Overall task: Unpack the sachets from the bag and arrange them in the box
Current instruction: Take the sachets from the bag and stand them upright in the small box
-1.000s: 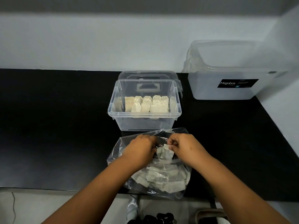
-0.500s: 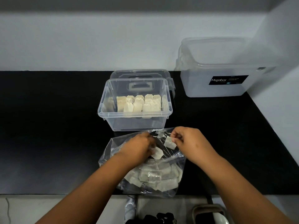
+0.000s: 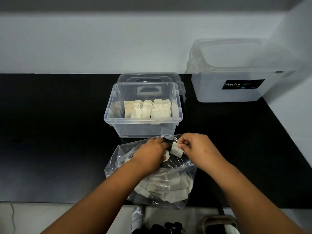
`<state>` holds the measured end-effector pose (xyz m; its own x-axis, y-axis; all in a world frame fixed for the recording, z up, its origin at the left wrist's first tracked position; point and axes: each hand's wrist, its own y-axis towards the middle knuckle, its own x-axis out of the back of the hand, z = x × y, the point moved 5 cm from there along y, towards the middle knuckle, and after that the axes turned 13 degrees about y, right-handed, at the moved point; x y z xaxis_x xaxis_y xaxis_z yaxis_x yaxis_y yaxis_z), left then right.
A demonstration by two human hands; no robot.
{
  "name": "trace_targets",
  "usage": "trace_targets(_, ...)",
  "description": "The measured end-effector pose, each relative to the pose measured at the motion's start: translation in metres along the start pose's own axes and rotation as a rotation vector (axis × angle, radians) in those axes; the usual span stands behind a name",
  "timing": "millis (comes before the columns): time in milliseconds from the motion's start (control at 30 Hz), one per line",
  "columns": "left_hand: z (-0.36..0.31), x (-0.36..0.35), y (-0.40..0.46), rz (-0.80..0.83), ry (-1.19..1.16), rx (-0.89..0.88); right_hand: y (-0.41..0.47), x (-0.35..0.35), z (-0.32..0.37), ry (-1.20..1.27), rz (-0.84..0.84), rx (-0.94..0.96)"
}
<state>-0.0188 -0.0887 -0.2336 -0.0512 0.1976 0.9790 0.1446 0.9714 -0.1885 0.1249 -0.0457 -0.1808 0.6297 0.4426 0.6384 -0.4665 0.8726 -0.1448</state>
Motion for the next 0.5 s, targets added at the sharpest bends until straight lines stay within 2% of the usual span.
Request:
trace_targets(267,0.002,0.012,0.002,-0.015,-0.041,0.073,0.001,0.004,0.01,0.02,0.011,0.031)
trace_targets(500,0.02,0.062,-0.02,-0.005,-0.304,0.055,-0.002,0.033,0.051,0.124,0.099,0.097)
